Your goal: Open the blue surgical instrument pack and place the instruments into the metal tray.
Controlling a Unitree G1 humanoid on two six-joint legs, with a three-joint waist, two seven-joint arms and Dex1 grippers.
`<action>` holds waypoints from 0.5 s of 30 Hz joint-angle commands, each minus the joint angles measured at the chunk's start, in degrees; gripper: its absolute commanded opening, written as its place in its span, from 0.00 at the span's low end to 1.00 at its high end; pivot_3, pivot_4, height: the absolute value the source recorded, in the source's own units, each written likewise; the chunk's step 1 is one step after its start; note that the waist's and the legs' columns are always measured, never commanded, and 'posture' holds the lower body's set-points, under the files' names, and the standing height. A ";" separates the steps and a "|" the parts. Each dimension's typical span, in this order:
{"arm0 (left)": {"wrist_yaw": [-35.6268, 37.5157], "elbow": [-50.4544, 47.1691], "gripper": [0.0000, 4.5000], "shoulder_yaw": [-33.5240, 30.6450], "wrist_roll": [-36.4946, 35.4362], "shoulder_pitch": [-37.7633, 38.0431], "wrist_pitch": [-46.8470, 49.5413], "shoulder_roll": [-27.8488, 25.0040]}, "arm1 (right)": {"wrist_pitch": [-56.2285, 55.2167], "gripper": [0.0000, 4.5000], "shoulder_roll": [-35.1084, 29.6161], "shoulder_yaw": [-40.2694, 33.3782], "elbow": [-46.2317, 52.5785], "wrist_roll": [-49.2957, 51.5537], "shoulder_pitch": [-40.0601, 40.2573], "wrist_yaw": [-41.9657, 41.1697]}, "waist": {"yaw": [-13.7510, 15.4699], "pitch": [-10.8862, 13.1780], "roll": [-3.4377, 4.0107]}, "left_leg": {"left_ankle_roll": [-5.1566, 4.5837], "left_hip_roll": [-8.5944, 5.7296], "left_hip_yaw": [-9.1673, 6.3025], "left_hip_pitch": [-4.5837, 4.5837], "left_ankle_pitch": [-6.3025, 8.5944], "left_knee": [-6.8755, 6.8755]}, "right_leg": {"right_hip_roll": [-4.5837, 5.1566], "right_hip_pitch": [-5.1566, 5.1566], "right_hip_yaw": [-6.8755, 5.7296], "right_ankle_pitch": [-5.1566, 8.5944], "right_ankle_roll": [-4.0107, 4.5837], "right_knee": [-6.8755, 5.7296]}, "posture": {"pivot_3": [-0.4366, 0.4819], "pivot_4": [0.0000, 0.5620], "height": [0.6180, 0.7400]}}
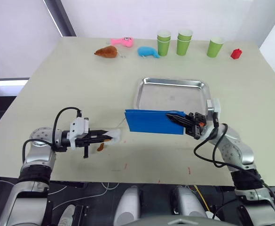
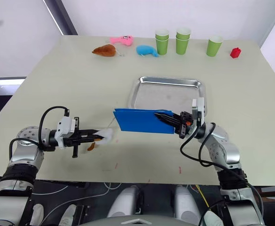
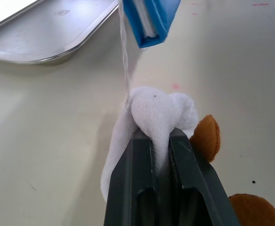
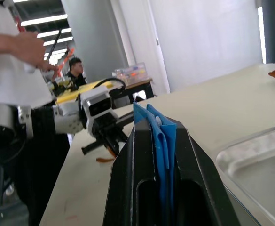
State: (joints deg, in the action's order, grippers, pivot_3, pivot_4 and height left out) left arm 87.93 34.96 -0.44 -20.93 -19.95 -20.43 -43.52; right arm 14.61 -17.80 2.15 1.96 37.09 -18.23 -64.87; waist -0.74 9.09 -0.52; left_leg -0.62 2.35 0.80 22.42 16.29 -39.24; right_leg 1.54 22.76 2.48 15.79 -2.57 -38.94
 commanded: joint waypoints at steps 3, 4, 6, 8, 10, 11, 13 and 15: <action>0.15 4.29 0.00 2.54 4.96 2.51 0.46 0.04 | -1.02 0.00 2.31 -5.12 4.05 5.52 -1.90 2.13 | -0.01 -0.01 0.04 | 0.00 0.01 0.00 0.00 0.00 0.00 | -0.02 0.00 -0.01 0.00 0.00 -0.02 | 0.48 0.27 1.00; 0.13 4.29 0.00 2.56 5.04 2.50 0.39 0.08 | -0.61 0.00 2.92 -5.80 4.10 6.49 -2.06 2.93 | 0.00 -0.01 0.04 | 0.00 0.00 0.01 0.00 0.00 0.00 | -0.01 0.00 0.00 0.00 0.00 -0.02 | 0.48 0.27 1.00; 0.17 4.08 0.00 2.47 4.88 2.34 0.53 0.15 | -0.11 0.00 3.48 -6.38 4.30 7.33 -2.07 3.73 | 0.07 -0.01 0.04 | 0.00 0.00 0.01 0.00 0.00 -0.01 | 0.00 0.00 0.01 0.00 0.00 -0.01 | 0.48 0.27 1.00; 0.32 3.66 0.00 2.39 4.63 2.12 0.97 0.12 | 0.07 0.00 3.65 -6.29 4.56 7.22 -1.84 3.88 | 0.13 -0.01 0.04 | 0.00 -0.01 0.00 0.01 0.00 0.00 | 0.01 0.00 0.00 0.00 0.00 0.00 | 0.48 0.27 1.00; 0.63 3.12 0.00 2.36 4.50 1.79 1.04 -0.01 | 0.26 0.00 4.39 -6.46 4.95 7.83 -1.82 4.64 | 0.13 -0.01 0.04 | 0.00 -0.01 0.00 0.03 0.00 0.00 | 0.02 0.00 -0.01 0.00 0.00 0.01 | 0.48 0.27 1.00; 0.79 2.92 0.00 2.45 4.59 1.64 0.87 -0.09 | 0.32 0.00 4.70 -6.56 5.06 8.13 -1.90 4.88 | 0.14 -0.01 0.04 | 0.00 -0.01 0.00 0.03 0.00 0.00 | 0.02 0.00 -0.01 0.00 0.00 0.01 | 0.48 0.27 1.00; 1.09 2.68 0.00 2.60 4.82 1.33 0.43 -0.22 | 0.37 0.00 5.18 -6.82 5.03 8.41 -2.26 5.42 | 0.15 -0.01 0.05 | 0.00 -0.01 -0.02 0.04 0.00 -0.01 | 0.02 0.00 -0.05 0.00 0.00 0.01 | 0.48 0.27 1.00; 1.02 2.44 0.00 2.43 4.58 0.62 0.97 -0.18 | 0.16 0.00 4.99 -6.86 4.76 8.11 -2.57 5.35 | 0.18 0.00 0.05 | 0.00 -0.01 -0.02 0.06 0.00 -0.01 | 0.02 0.00 -0.05 0.00 0.00 0.01 | 0.48 0.27 1.00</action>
State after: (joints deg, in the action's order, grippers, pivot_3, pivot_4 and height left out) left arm 88.40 34.95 -0.17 -20.37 -21.08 -20.69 -43.20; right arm 17.35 -13.30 1.12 2.06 40.30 -18.20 -59.56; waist -0.56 9.08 -0.48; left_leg -0.62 2.33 0.77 22.50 16.29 -39.25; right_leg 1.56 22.76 2.42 15.79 -2.57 -38.92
